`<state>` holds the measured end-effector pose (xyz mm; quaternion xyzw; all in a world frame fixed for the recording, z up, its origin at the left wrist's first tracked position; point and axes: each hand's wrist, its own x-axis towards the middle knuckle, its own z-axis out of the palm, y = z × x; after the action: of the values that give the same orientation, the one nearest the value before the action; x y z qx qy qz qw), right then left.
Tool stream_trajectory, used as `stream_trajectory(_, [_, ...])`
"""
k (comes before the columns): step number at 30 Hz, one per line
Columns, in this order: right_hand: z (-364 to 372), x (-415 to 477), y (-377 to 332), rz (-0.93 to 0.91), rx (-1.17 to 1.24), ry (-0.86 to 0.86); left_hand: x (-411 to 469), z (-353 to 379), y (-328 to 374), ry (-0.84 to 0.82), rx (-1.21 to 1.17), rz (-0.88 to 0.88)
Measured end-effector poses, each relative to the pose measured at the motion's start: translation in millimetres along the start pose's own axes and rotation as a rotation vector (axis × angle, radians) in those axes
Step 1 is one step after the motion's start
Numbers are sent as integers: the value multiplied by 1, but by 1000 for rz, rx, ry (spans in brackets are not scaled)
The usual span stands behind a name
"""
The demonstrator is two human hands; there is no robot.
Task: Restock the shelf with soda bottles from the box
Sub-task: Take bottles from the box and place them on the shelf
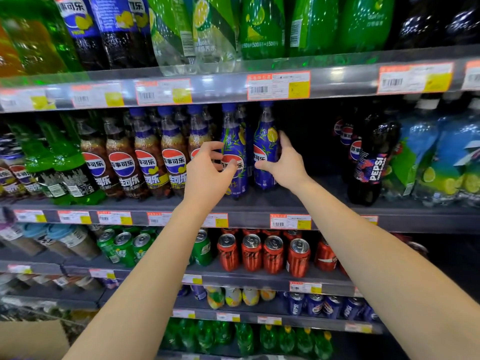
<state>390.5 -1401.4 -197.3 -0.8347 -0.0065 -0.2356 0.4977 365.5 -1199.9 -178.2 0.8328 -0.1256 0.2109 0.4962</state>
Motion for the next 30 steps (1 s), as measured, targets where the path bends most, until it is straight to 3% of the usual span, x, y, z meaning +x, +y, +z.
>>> stream_trajectory(30, [-6,8,8,60,23,-68,14,16,-6,-39,366,114])
